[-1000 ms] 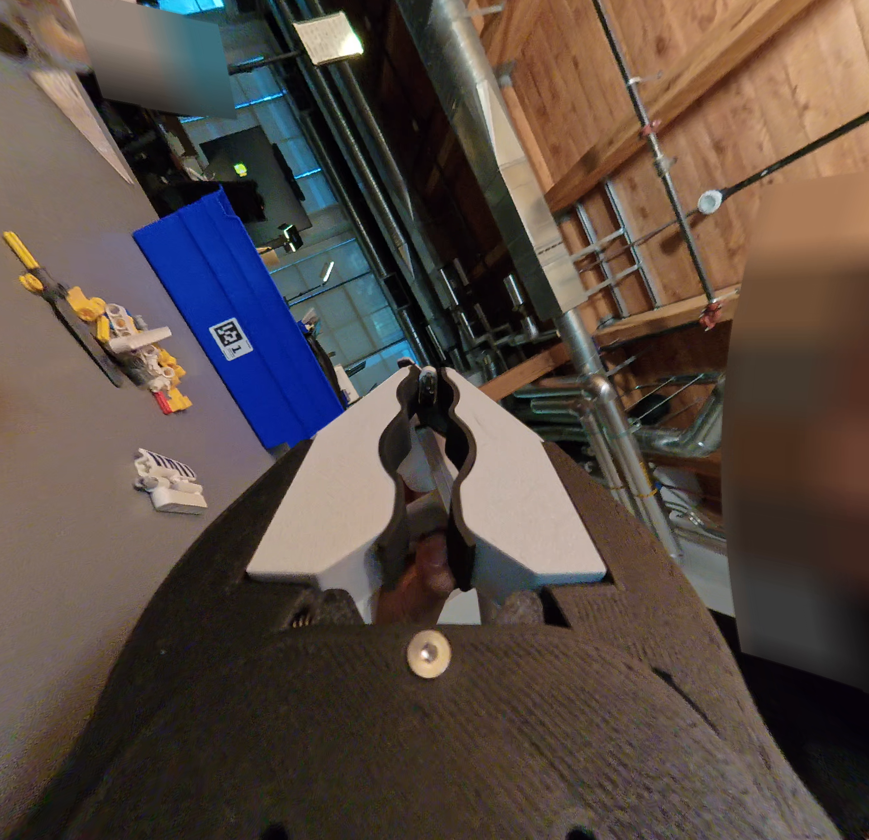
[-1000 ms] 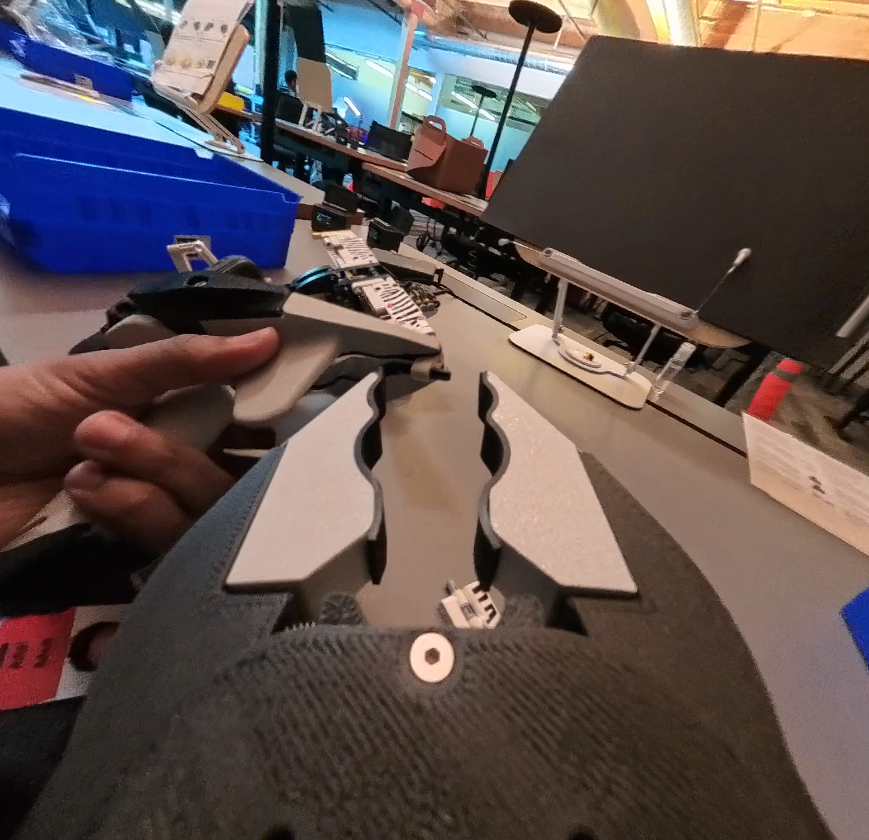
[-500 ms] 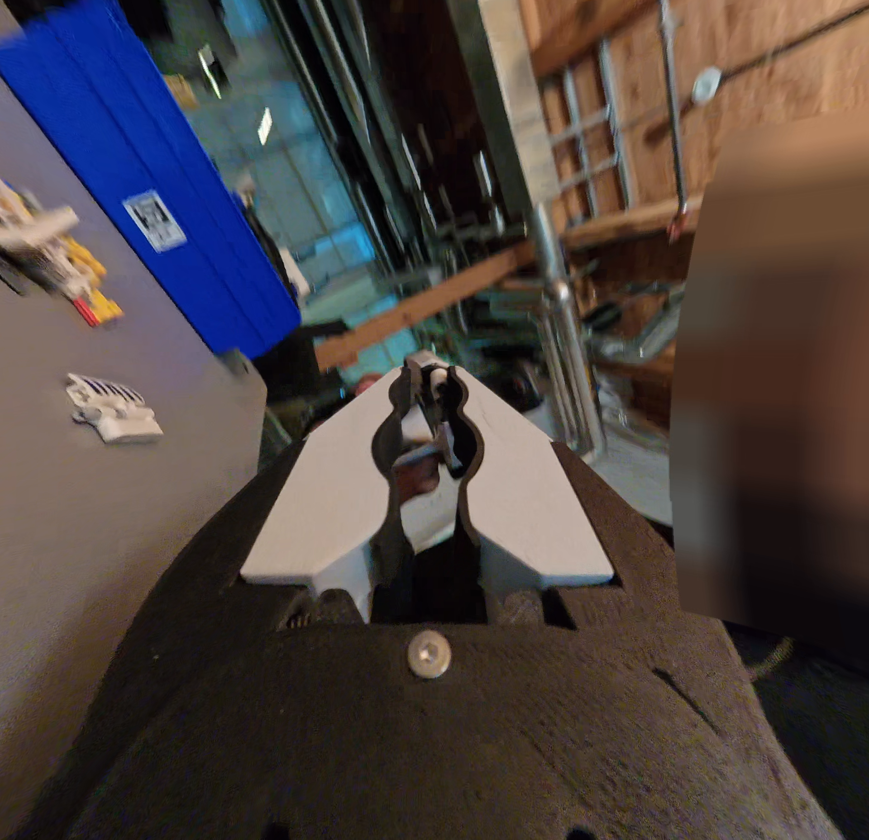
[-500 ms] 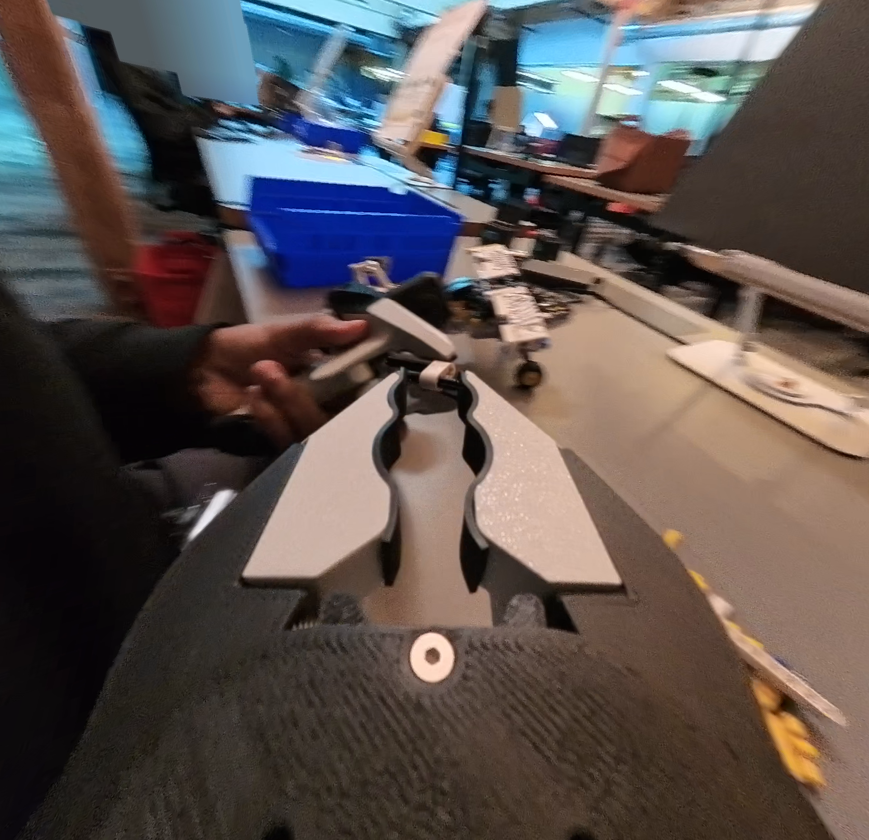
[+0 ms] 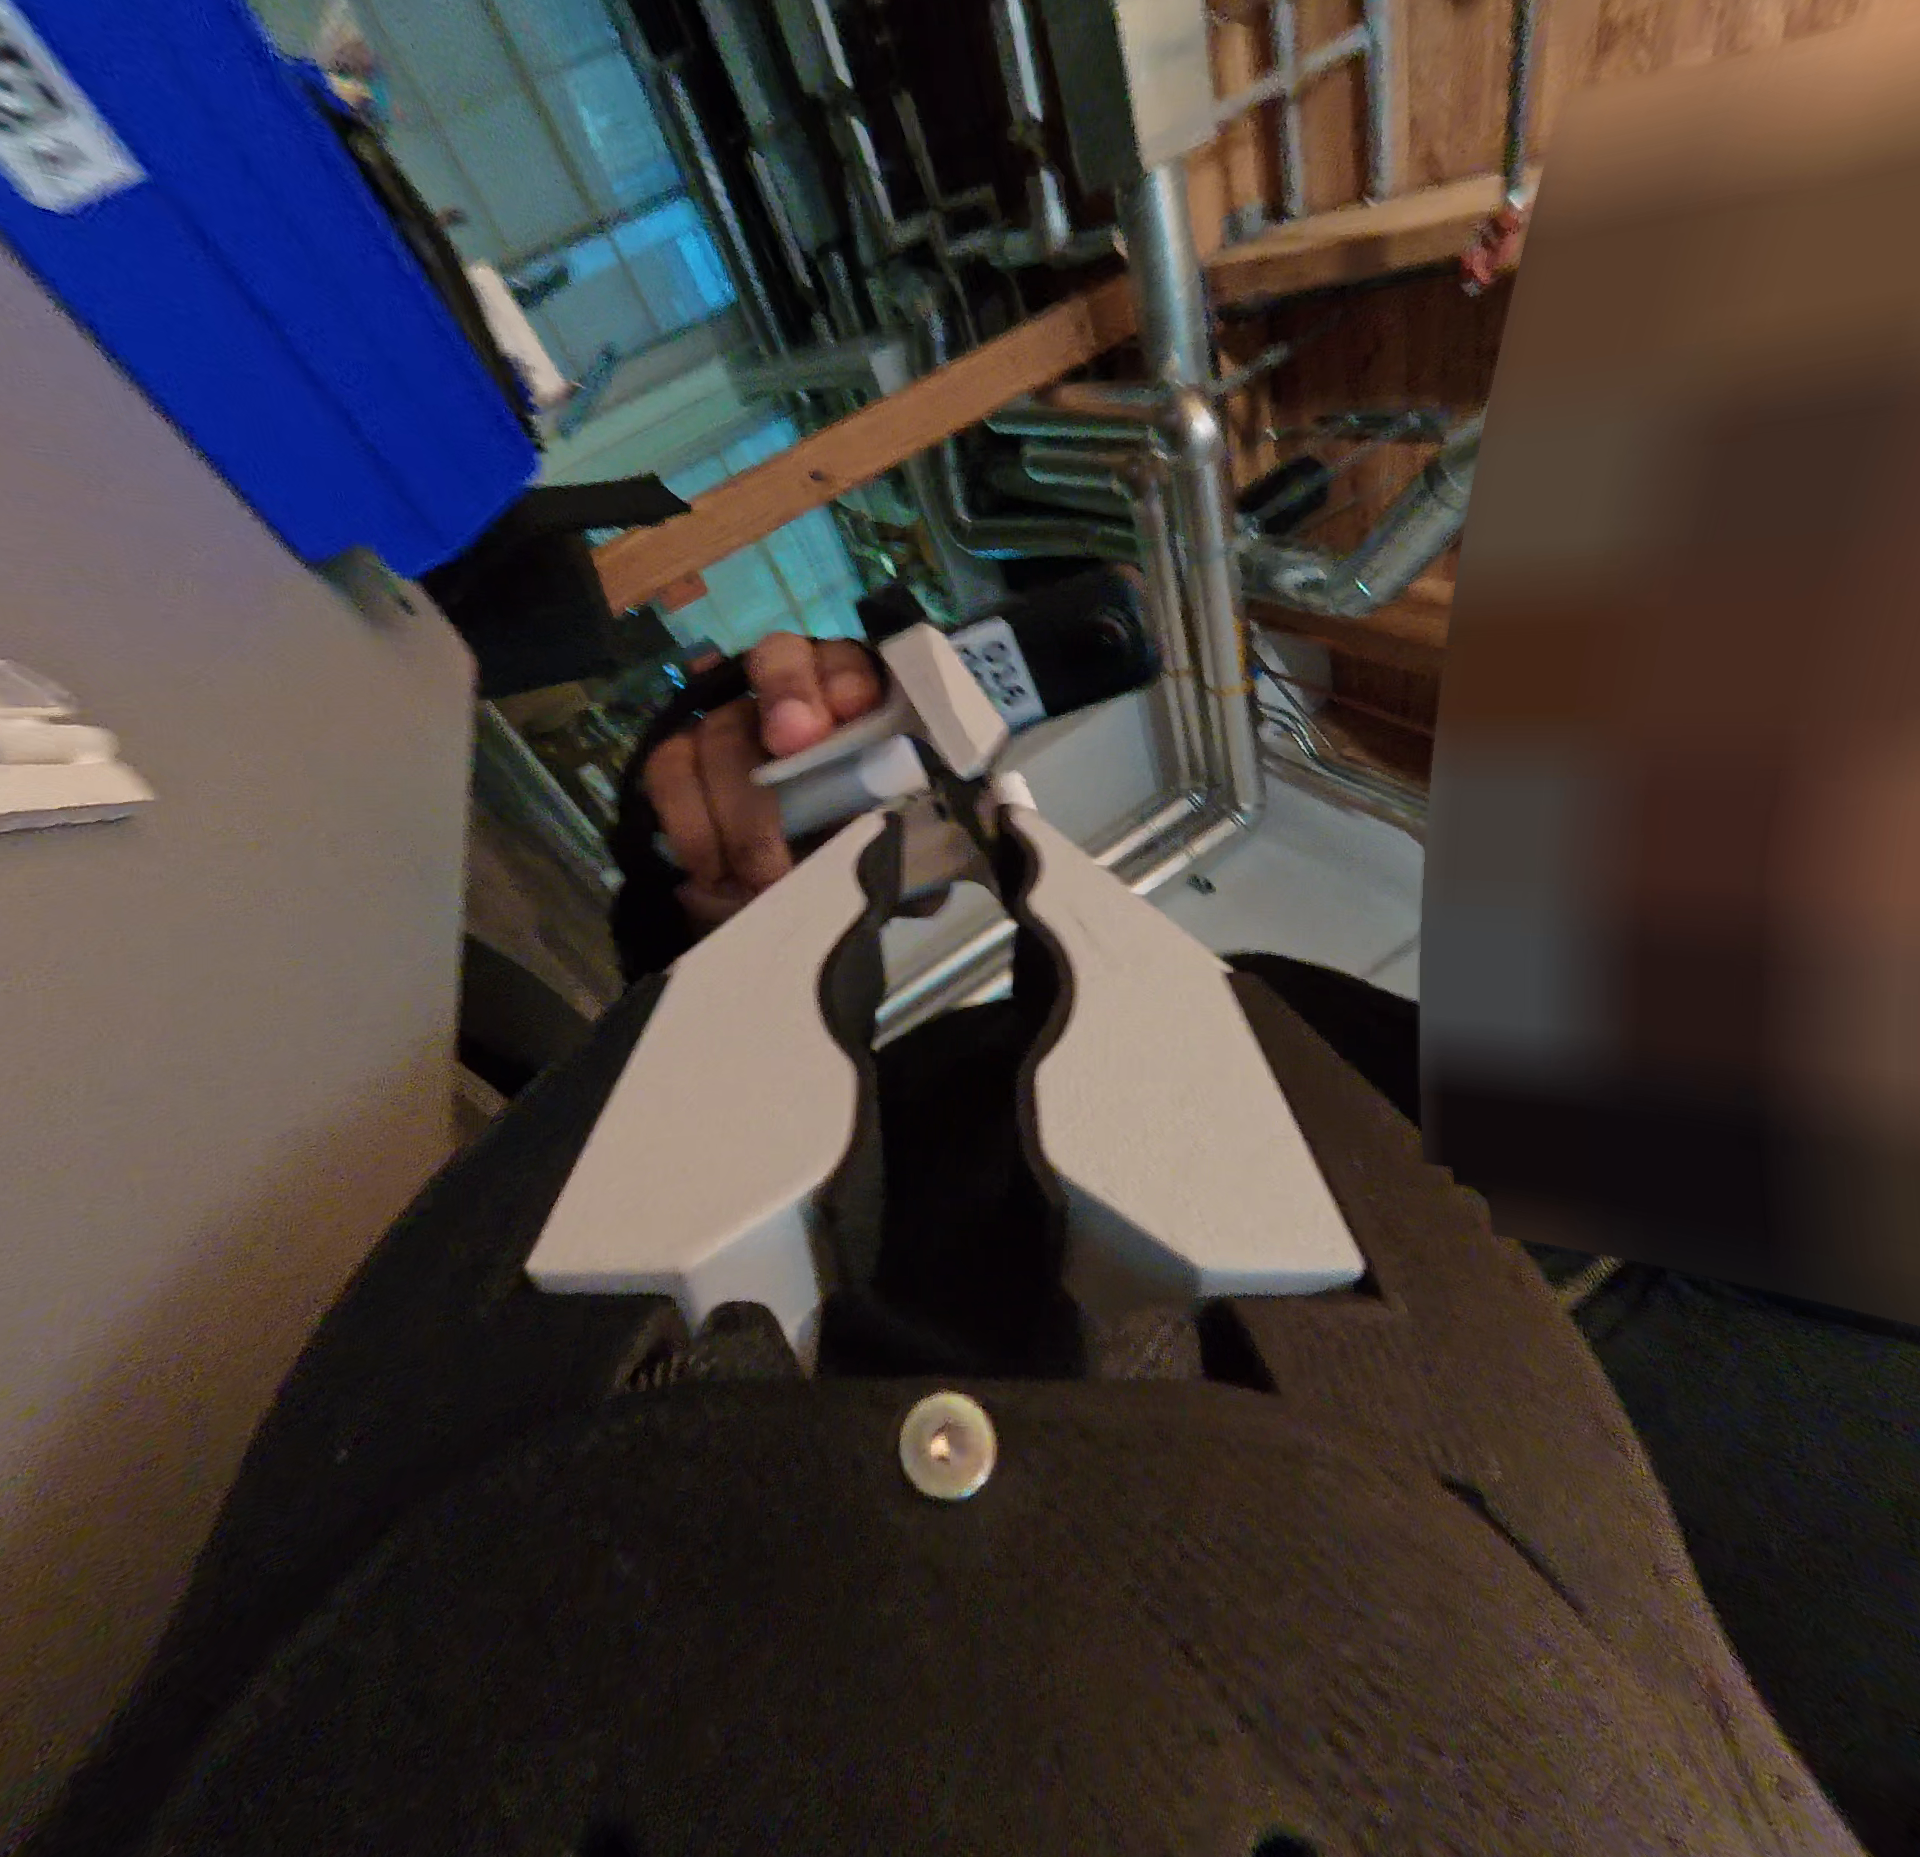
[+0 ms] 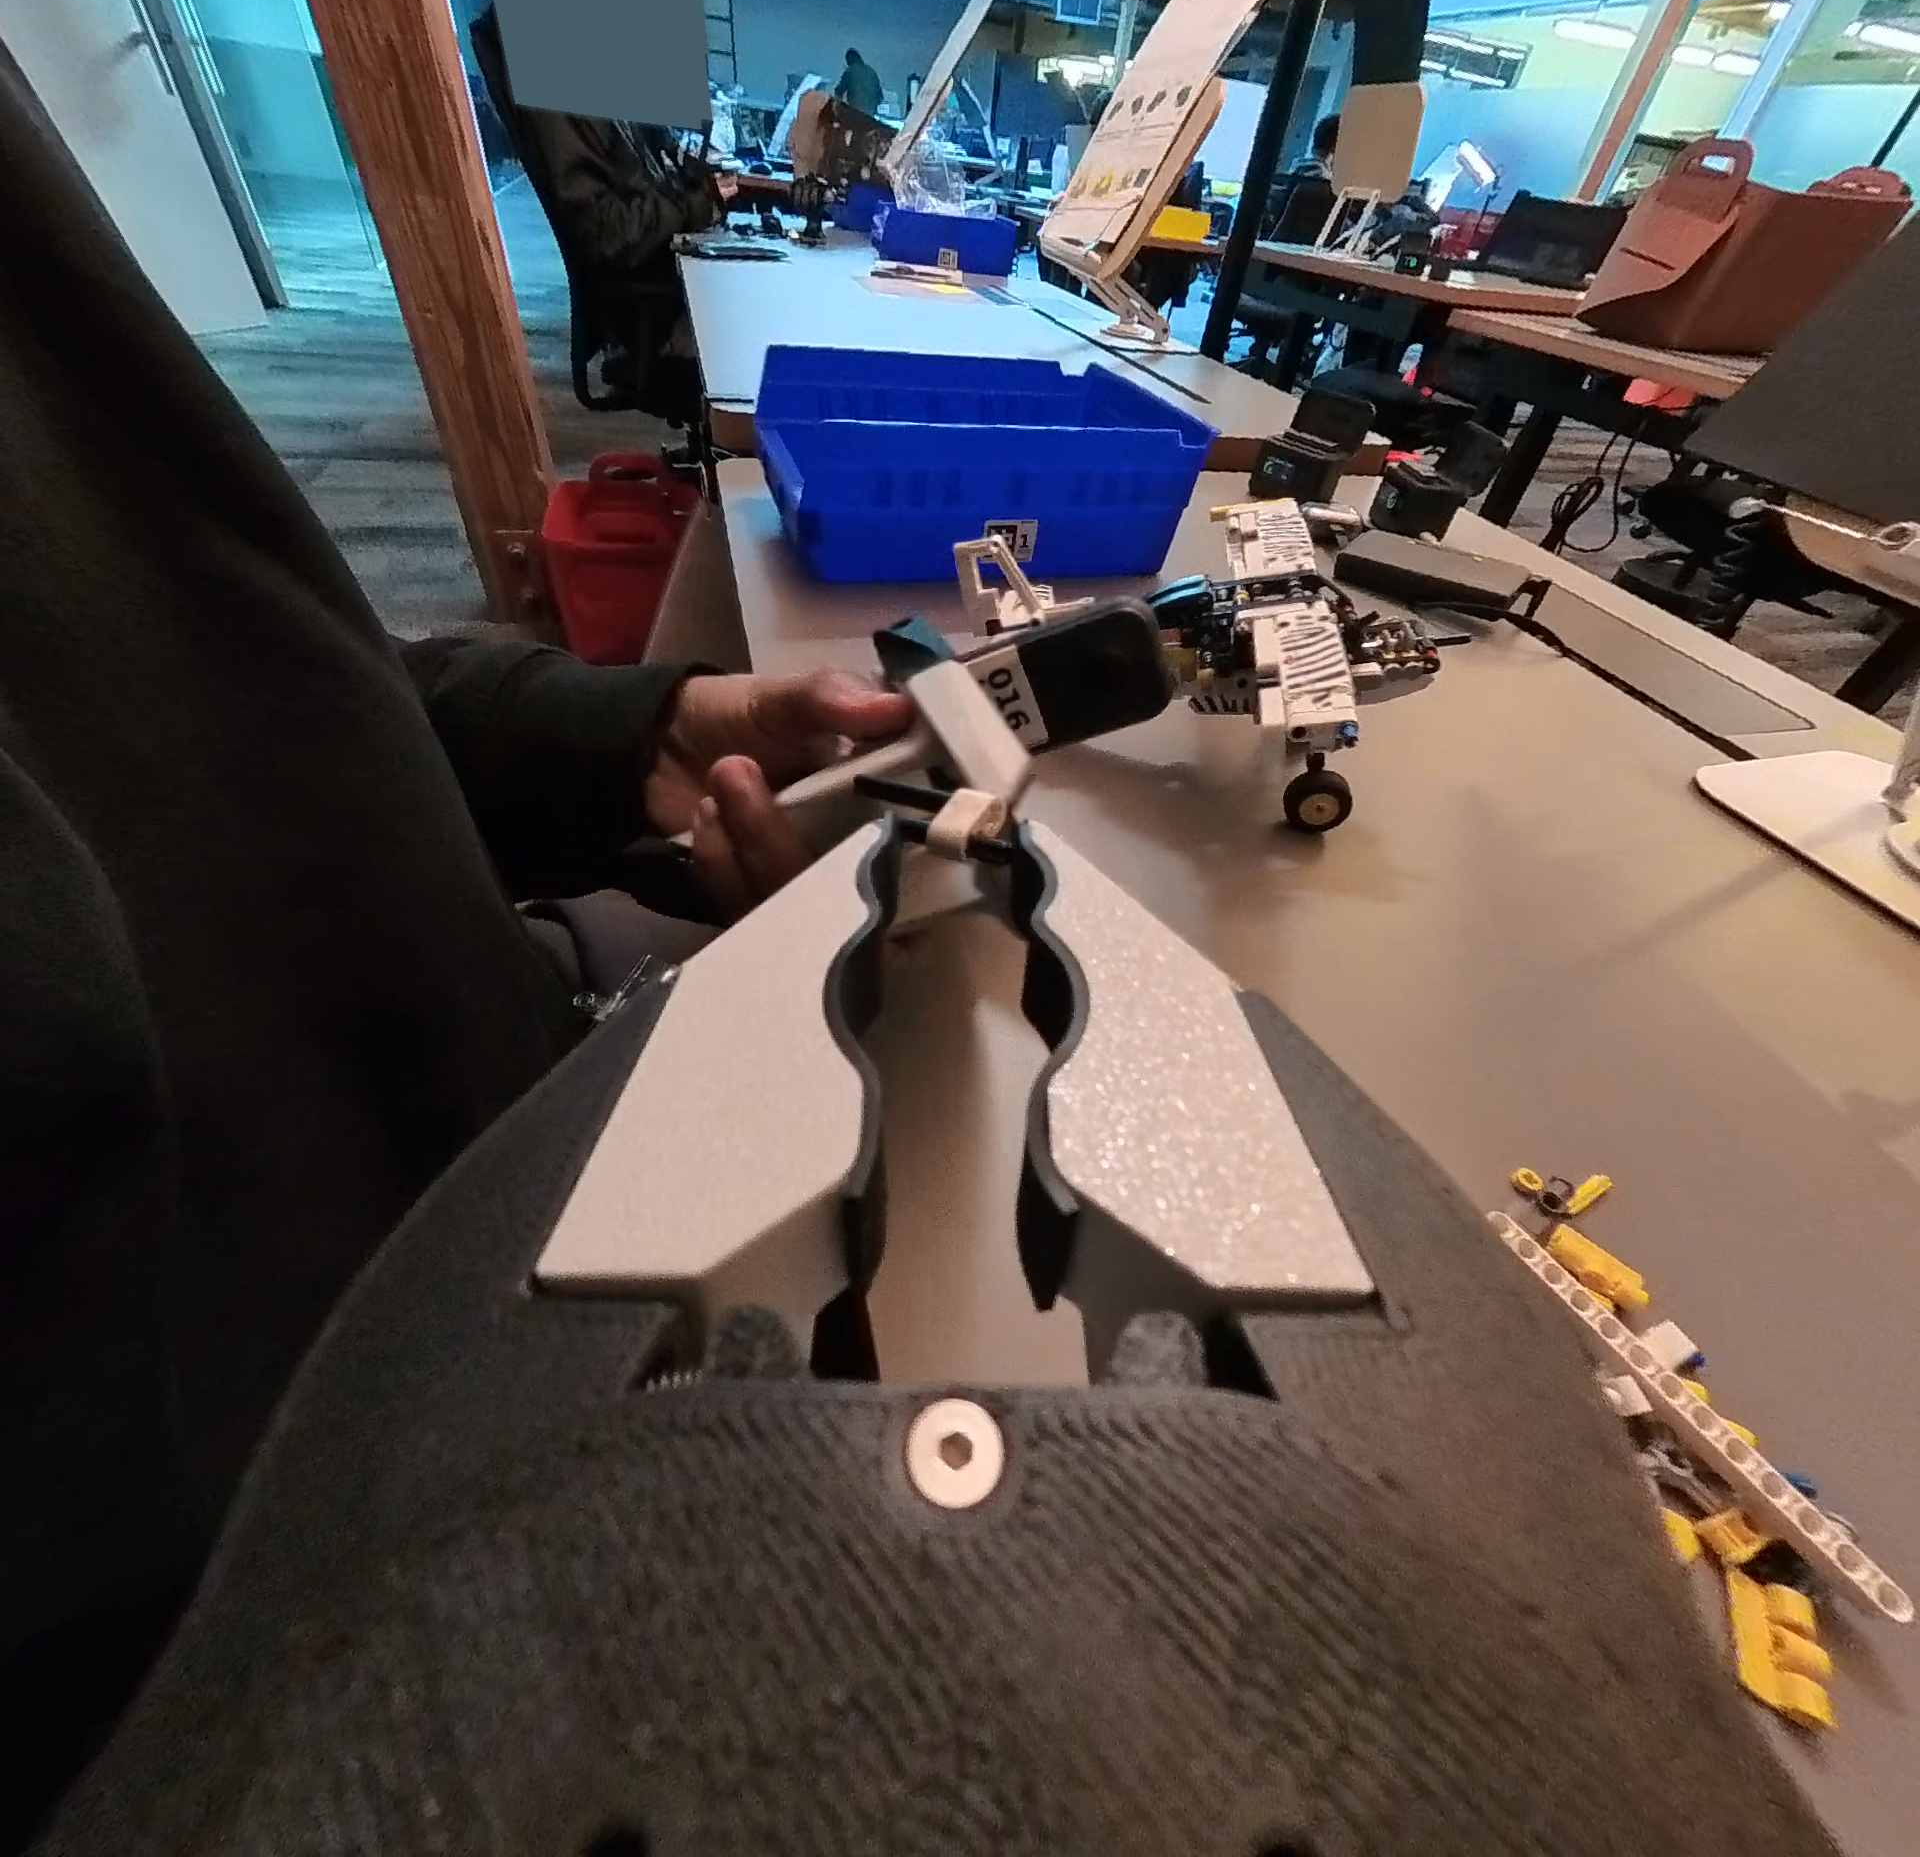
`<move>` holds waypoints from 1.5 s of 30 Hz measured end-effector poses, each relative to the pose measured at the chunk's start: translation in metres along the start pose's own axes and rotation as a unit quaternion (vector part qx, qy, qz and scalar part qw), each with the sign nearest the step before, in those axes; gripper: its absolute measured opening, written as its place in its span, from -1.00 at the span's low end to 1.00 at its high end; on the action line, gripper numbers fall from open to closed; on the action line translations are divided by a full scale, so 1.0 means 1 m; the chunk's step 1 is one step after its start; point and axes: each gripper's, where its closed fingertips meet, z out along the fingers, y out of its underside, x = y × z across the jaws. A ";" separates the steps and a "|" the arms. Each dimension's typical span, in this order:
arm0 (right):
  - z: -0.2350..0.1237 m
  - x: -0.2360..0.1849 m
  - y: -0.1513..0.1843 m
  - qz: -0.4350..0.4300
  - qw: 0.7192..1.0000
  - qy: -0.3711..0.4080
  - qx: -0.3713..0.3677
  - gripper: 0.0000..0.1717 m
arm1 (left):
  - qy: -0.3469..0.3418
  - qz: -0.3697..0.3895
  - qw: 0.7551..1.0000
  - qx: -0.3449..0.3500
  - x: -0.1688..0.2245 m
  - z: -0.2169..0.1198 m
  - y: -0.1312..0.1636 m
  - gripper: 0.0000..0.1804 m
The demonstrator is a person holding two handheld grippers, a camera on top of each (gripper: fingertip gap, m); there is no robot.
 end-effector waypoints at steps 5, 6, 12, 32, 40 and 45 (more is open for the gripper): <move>0.002 -0.002 0.009 -0.010 0.999 0.004 -0.032 -0.78 | -0.011 0.004 1.000 0.015 -0.003 -0.011 -0.006 -0.74; 0.003 -0.002 0.012 -0.015 0.999 0.006 -0.043 -0.78 | -0.010 0.010 1.000 -0.003 -0.001 -0.008 -0.001 -0.73; 0.006 -0.005 0.016 -0.047 0.996 0.007 -0.071 -0.78 | -0.017 0.036 0.998 -0.053 0.000 0.002 0.018 -0.96; 0.018 0.027 0.019 -0.190 0.960 0.189 -0.076 -0.60 | -0.012 0.016 0.992 0.124 -0.007 -0.006 -0.022 -0.94; 0.014 0.024 0.022 -0.173 0.969 0.150 -0.088 -0.84 | -0.010 0.001 0.996 0.092 -0.010 -0.008 -0.016 -0.95; 0.008 0.025 0.026 -0.181 0.967 0.135 -0.117 -0.86 | -0.026 0.004 0.998 0.063 -0.014 -0.005 -0.009 -0.94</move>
